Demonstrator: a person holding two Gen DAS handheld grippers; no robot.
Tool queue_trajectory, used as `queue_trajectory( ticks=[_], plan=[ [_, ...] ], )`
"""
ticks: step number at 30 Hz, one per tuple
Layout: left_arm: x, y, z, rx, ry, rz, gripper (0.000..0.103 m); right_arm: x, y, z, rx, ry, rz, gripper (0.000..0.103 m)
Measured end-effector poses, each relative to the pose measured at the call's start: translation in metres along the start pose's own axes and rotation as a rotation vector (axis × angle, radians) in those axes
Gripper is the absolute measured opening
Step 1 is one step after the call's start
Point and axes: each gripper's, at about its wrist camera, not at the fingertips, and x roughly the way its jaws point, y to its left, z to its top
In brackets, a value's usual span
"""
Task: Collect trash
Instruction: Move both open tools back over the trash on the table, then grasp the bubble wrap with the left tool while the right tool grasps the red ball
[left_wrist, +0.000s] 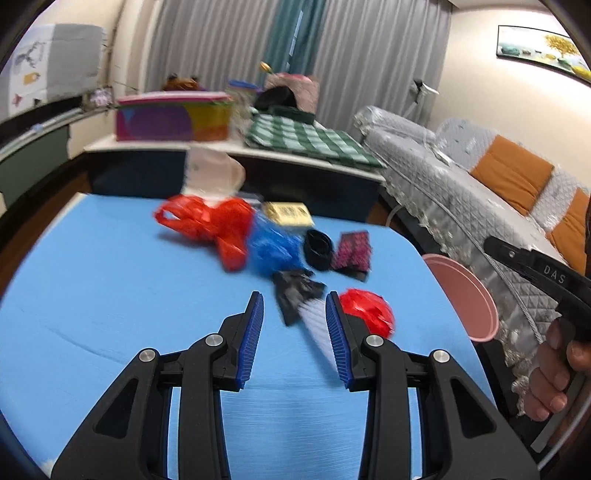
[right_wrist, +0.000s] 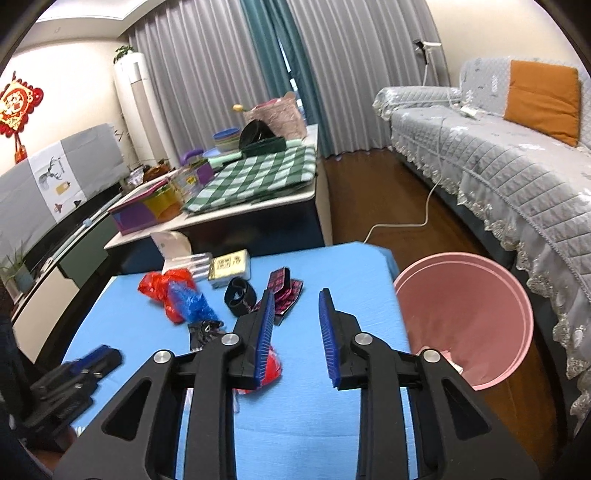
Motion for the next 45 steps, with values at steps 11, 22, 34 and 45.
queue_trajectory(
  ticks=[11, 22, 34, 45],
  plan=[
    [0.063, -0.023, -0.032, -0.003, 0.202, -0.090, 0.039, 0.023, 0.005, -0.011, -0.038, 0.079, 0.033, 0.052],
    [0.054, 0.009, -0.021, -0.022, 0.170, 0.007, 0.012, 0.070, 0.032, -0.027, -0.053, 0.203, 0.100, 0.077],
    [0.060, 0.039, -0.021, -0.079, 0.197, 0.021, 0.012, 0.117, 0.081, -0.050, -0.145, 0.346, 0.221, 0.090],
    [0.065, 0.050, -0.023, -0.092, 0.219, 0.026, 0.012, 0.143, 0.096, -0.063, -0.188, 0.426, 0.270, 0.077]
  ],
)
